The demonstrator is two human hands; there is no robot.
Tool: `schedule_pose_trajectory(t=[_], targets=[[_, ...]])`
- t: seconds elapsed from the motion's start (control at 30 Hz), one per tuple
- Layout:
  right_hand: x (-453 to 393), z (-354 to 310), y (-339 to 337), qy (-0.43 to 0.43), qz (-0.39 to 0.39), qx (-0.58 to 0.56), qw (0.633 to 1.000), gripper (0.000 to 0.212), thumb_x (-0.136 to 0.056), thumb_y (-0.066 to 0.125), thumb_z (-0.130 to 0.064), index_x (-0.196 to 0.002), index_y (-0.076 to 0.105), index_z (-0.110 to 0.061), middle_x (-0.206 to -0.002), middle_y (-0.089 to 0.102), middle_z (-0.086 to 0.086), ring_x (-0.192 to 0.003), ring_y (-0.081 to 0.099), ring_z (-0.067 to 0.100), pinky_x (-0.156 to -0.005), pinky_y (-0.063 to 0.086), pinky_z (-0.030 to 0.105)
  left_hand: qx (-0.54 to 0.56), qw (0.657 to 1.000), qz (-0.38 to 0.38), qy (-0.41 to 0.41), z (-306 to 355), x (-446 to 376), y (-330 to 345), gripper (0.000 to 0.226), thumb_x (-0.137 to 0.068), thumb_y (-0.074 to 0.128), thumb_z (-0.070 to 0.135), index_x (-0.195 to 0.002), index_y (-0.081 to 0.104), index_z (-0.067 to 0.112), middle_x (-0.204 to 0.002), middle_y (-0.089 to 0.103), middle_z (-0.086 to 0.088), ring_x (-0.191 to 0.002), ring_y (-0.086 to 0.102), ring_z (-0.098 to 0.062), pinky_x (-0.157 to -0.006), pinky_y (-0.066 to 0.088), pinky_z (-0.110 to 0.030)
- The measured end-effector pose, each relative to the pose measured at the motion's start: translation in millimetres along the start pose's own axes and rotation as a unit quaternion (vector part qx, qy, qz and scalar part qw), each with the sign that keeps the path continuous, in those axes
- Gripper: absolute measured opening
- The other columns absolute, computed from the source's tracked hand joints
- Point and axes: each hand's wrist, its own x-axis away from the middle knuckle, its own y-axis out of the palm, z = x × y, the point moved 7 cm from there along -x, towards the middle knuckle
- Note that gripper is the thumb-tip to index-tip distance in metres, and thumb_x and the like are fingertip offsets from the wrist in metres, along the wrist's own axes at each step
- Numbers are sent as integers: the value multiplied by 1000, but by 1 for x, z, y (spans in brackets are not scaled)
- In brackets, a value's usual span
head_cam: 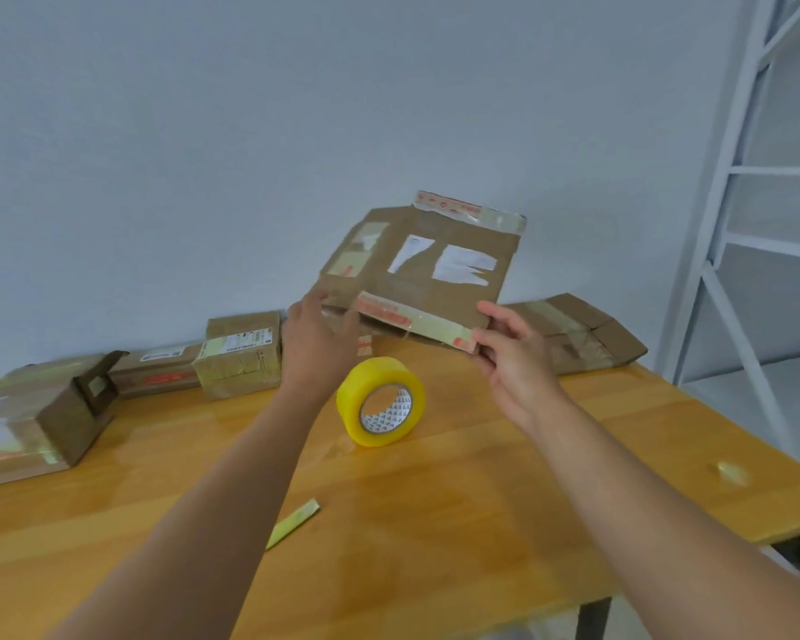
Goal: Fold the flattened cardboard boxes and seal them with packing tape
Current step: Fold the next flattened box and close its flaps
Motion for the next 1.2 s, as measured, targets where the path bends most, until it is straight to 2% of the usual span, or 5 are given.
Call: schedule_pose_trajectory(t=[0.13, 0.27, 0.63, 0.8, 1.2], targets=[[27, 3, 26, 9, -86, 31, 996, 34, -94, 52, 12, -116, 63, -11, -82, 68, -14, -76, 71, 13, -79, 60, 29, -30, 996, 28, -79, -41, 4, -44, 73, -94, 49, 57, -149, 34, 11, -145, 46, -15, -133, 41, -38, -108, 38, -55], [57, 14, 53, 27, -154, 60, 986, 35, -93, 52, 12, -114, 63, -13, -116, 69, 0, -81, 72, 11, -68, 57, 24, 0, 986, 33, -166, -79, 20, -85, 89, -89, 47, 72, -153, 25, 14, -151, 41, -15, -137, 40, -39, -108, 39, -55], [96, 69, 117, 2, -235, 197, 952, 51, -97, 51, 5, -137, 40, -23, -132, 56, -1, -96, 67, 18, -80, 59, 29, 91, 975, 45, -200, -149, 65, -153, 132, -52, 68, 90, -154, 18, 23, -146, 42, -1, -123, 54, -24, -103, 47, -47], [96, 93, 152, -7, -289, 269, 919, 56, -101, 52, -5, -152, 34, -19, -152, 42, 0, -105, 50, -8, -87, 48, 17, 101, 972, 71, -200, -169, 84, -186, 114, -50, 73, 87, -139, 34, 27, -133, 52, -3, -115, 62, -23, -94, 54, -47], [105, 174, 229, -25, -364, 300, 881, 53, -103, 48, -10, -151, 33, -25, -143, 44, -14, -108, 63, 13, -85, 50, 19, 181, 961, 88, -191, -238, 103, -211, 96, -64, 74, 68, -146, 38, 34, -129, 63, 5, -107, 68, -14, -85, 59, -34]])
